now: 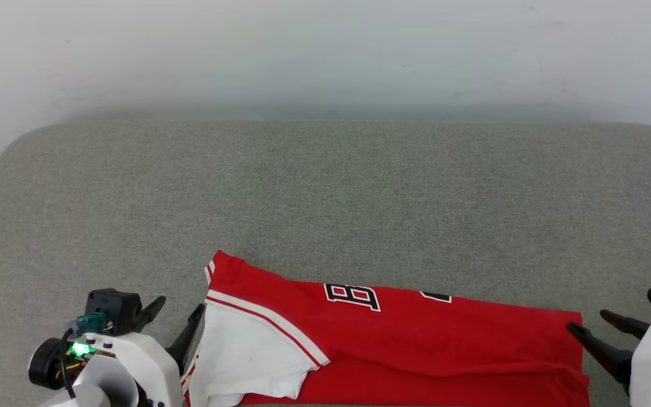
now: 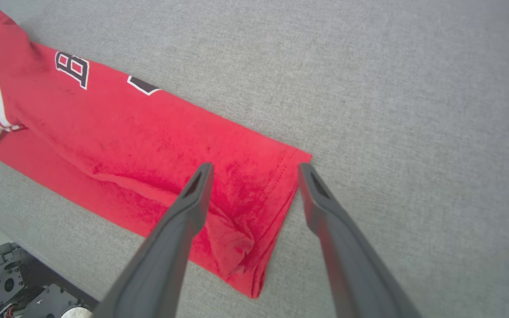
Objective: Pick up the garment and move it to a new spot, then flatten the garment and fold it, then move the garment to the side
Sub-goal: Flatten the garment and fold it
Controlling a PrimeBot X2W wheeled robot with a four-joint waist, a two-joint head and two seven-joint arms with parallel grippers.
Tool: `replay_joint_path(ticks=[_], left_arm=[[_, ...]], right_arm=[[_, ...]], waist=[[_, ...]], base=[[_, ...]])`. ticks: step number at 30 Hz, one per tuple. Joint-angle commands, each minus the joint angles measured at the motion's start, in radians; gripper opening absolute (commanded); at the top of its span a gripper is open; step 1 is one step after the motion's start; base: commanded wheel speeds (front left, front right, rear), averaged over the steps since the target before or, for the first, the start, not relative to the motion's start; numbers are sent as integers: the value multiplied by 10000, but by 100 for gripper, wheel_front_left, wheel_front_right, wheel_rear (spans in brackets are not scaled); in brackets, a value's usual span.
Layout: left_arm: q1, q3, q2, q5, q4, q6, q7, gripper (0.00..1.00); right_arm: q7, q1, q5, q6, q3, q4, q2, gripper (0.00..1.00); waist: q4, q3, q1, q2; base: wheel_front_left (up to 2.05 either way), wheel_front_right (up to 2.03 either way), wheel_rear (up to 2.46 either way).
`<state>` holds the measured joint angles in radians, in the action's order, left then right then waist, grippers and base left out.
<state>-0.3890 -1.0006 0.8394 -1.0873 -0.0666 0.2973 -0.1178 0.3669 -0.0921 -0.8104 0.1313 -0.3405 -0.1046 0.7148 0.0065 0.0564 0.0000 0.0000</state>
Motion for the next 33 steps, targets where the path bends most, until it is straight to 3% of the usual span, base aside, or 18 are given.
replay_joint_path(ticks=[1, 10, 14, 19, 22, 28, 30, 31, 33], left_arm=[[148, 70, 25, 107, 63, 137, -165, 100], [638, 1087, -418, 1198, 791, 1856, -1436, 100], [1047, 2079, -837, 2449, 1199, 2545, -1485, 100], [2049, 3604, -1661, 4174, 1784, 3028, -1491, 100], [2696, 4382, -2180, 5166, 2020, 3102, -1491, 100], [3738, 5635, -3294, 6928, 2352, 2821, -1493, 100], [3987, 5985, -3715, 7364, 2435, 2632, -1493, 100], [4322, 6416, -4263, 8102, 2493, 2309, -1493, 100], [4468, 6659, -4620, 8522, 2520, 2022, -1494, 100]], right_arm=[[68, 165, -4, -10, 101, 96, 58, 100], [2130, 556, -187, -12, 1314, 521, 388, 100], [3052, 783, -386, -10, 1690, 425, 232, 100], [3574, 929, -196, -10, 2001, 91, -233, 100], [3667, 878, -63, -10, 2127, -238, -564, 100], [3625, 473, 134, -10, 2055, -999, -1089, 100], [3581, 395, 196, -10, 1913, -1230, -1193, 100], [3481, 315, 228, -10, 1633, -1648, -1398, 100], [3433, 301, 216, -9, 1396, -1920, -1520, 100]], waist=[[21, -20, 0, 0], [320, 5, 0, 0], [528, 81, 0, 0], [761, 237, 0, 0], [899, 353, 0, 0], [1122, 536, 0, 0], [1169, 593, 0, 0], [1223, 668, 0, 0], [1263, 706, 0, 0]], base=[[0, 0, 0], [0, 0, 0], [0, 0, 0], [0, 0, 0], [0, 0, 0], [0, 0, 0], [0, 0, 0], [0, 0, 0], [0, 0, 0]])
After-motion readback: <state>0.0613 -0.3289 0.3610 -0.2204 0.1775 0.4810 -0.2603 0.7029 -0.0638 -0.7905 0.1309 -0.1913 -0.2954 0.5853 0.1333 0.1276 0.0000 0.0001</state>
